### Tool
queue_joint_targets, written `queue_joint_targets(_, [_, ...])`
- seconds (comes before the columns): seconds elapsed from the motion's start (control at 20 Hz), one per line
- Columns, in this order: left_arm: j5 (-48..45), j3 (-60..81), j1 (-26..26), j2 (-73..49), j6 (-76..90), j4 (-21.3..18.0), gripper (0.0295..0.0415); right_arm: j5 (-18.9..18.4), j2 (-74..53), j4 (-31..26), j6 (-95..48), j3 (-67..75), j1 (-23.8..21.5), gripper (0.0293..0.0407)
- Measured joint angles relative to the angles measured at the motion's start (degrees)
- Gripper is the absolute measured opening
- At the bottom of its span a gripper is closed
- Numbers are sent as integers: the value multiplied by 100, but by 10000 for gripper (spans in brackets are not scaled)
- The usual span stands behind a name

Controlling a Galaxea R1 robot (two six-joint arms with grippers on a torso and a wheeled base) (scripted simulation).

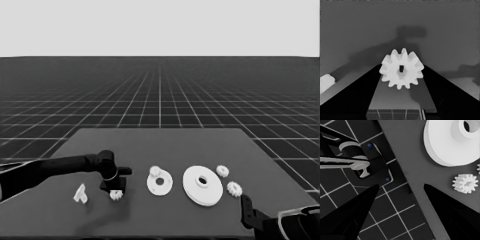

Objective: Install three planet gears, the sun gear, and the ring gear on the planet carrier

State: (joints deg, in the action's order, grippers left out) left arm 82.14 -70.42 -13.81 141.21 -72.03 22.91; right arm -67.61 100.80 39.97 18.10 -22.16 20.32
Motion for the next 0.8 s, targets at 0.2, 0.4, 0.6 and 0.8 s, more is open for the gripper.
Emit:
queue_joint_targets(0.2, [377,634,774,-221,-299,-721,312,0,0,0,0,0,0,385])
queue_joint_targets(0.4, [489,774,1226,-265,-374,-1138,312,0,0,0,0,0,0,385])
queue_joint_targets(0.6, [500,781,1275,-267,-377,-1190,312,0,0,0,0,0,0,385])
queue_joint_targets(0.8, [762,-525,1313,2322,-1645,-1197,312,0,0,0,0,0,0,385])
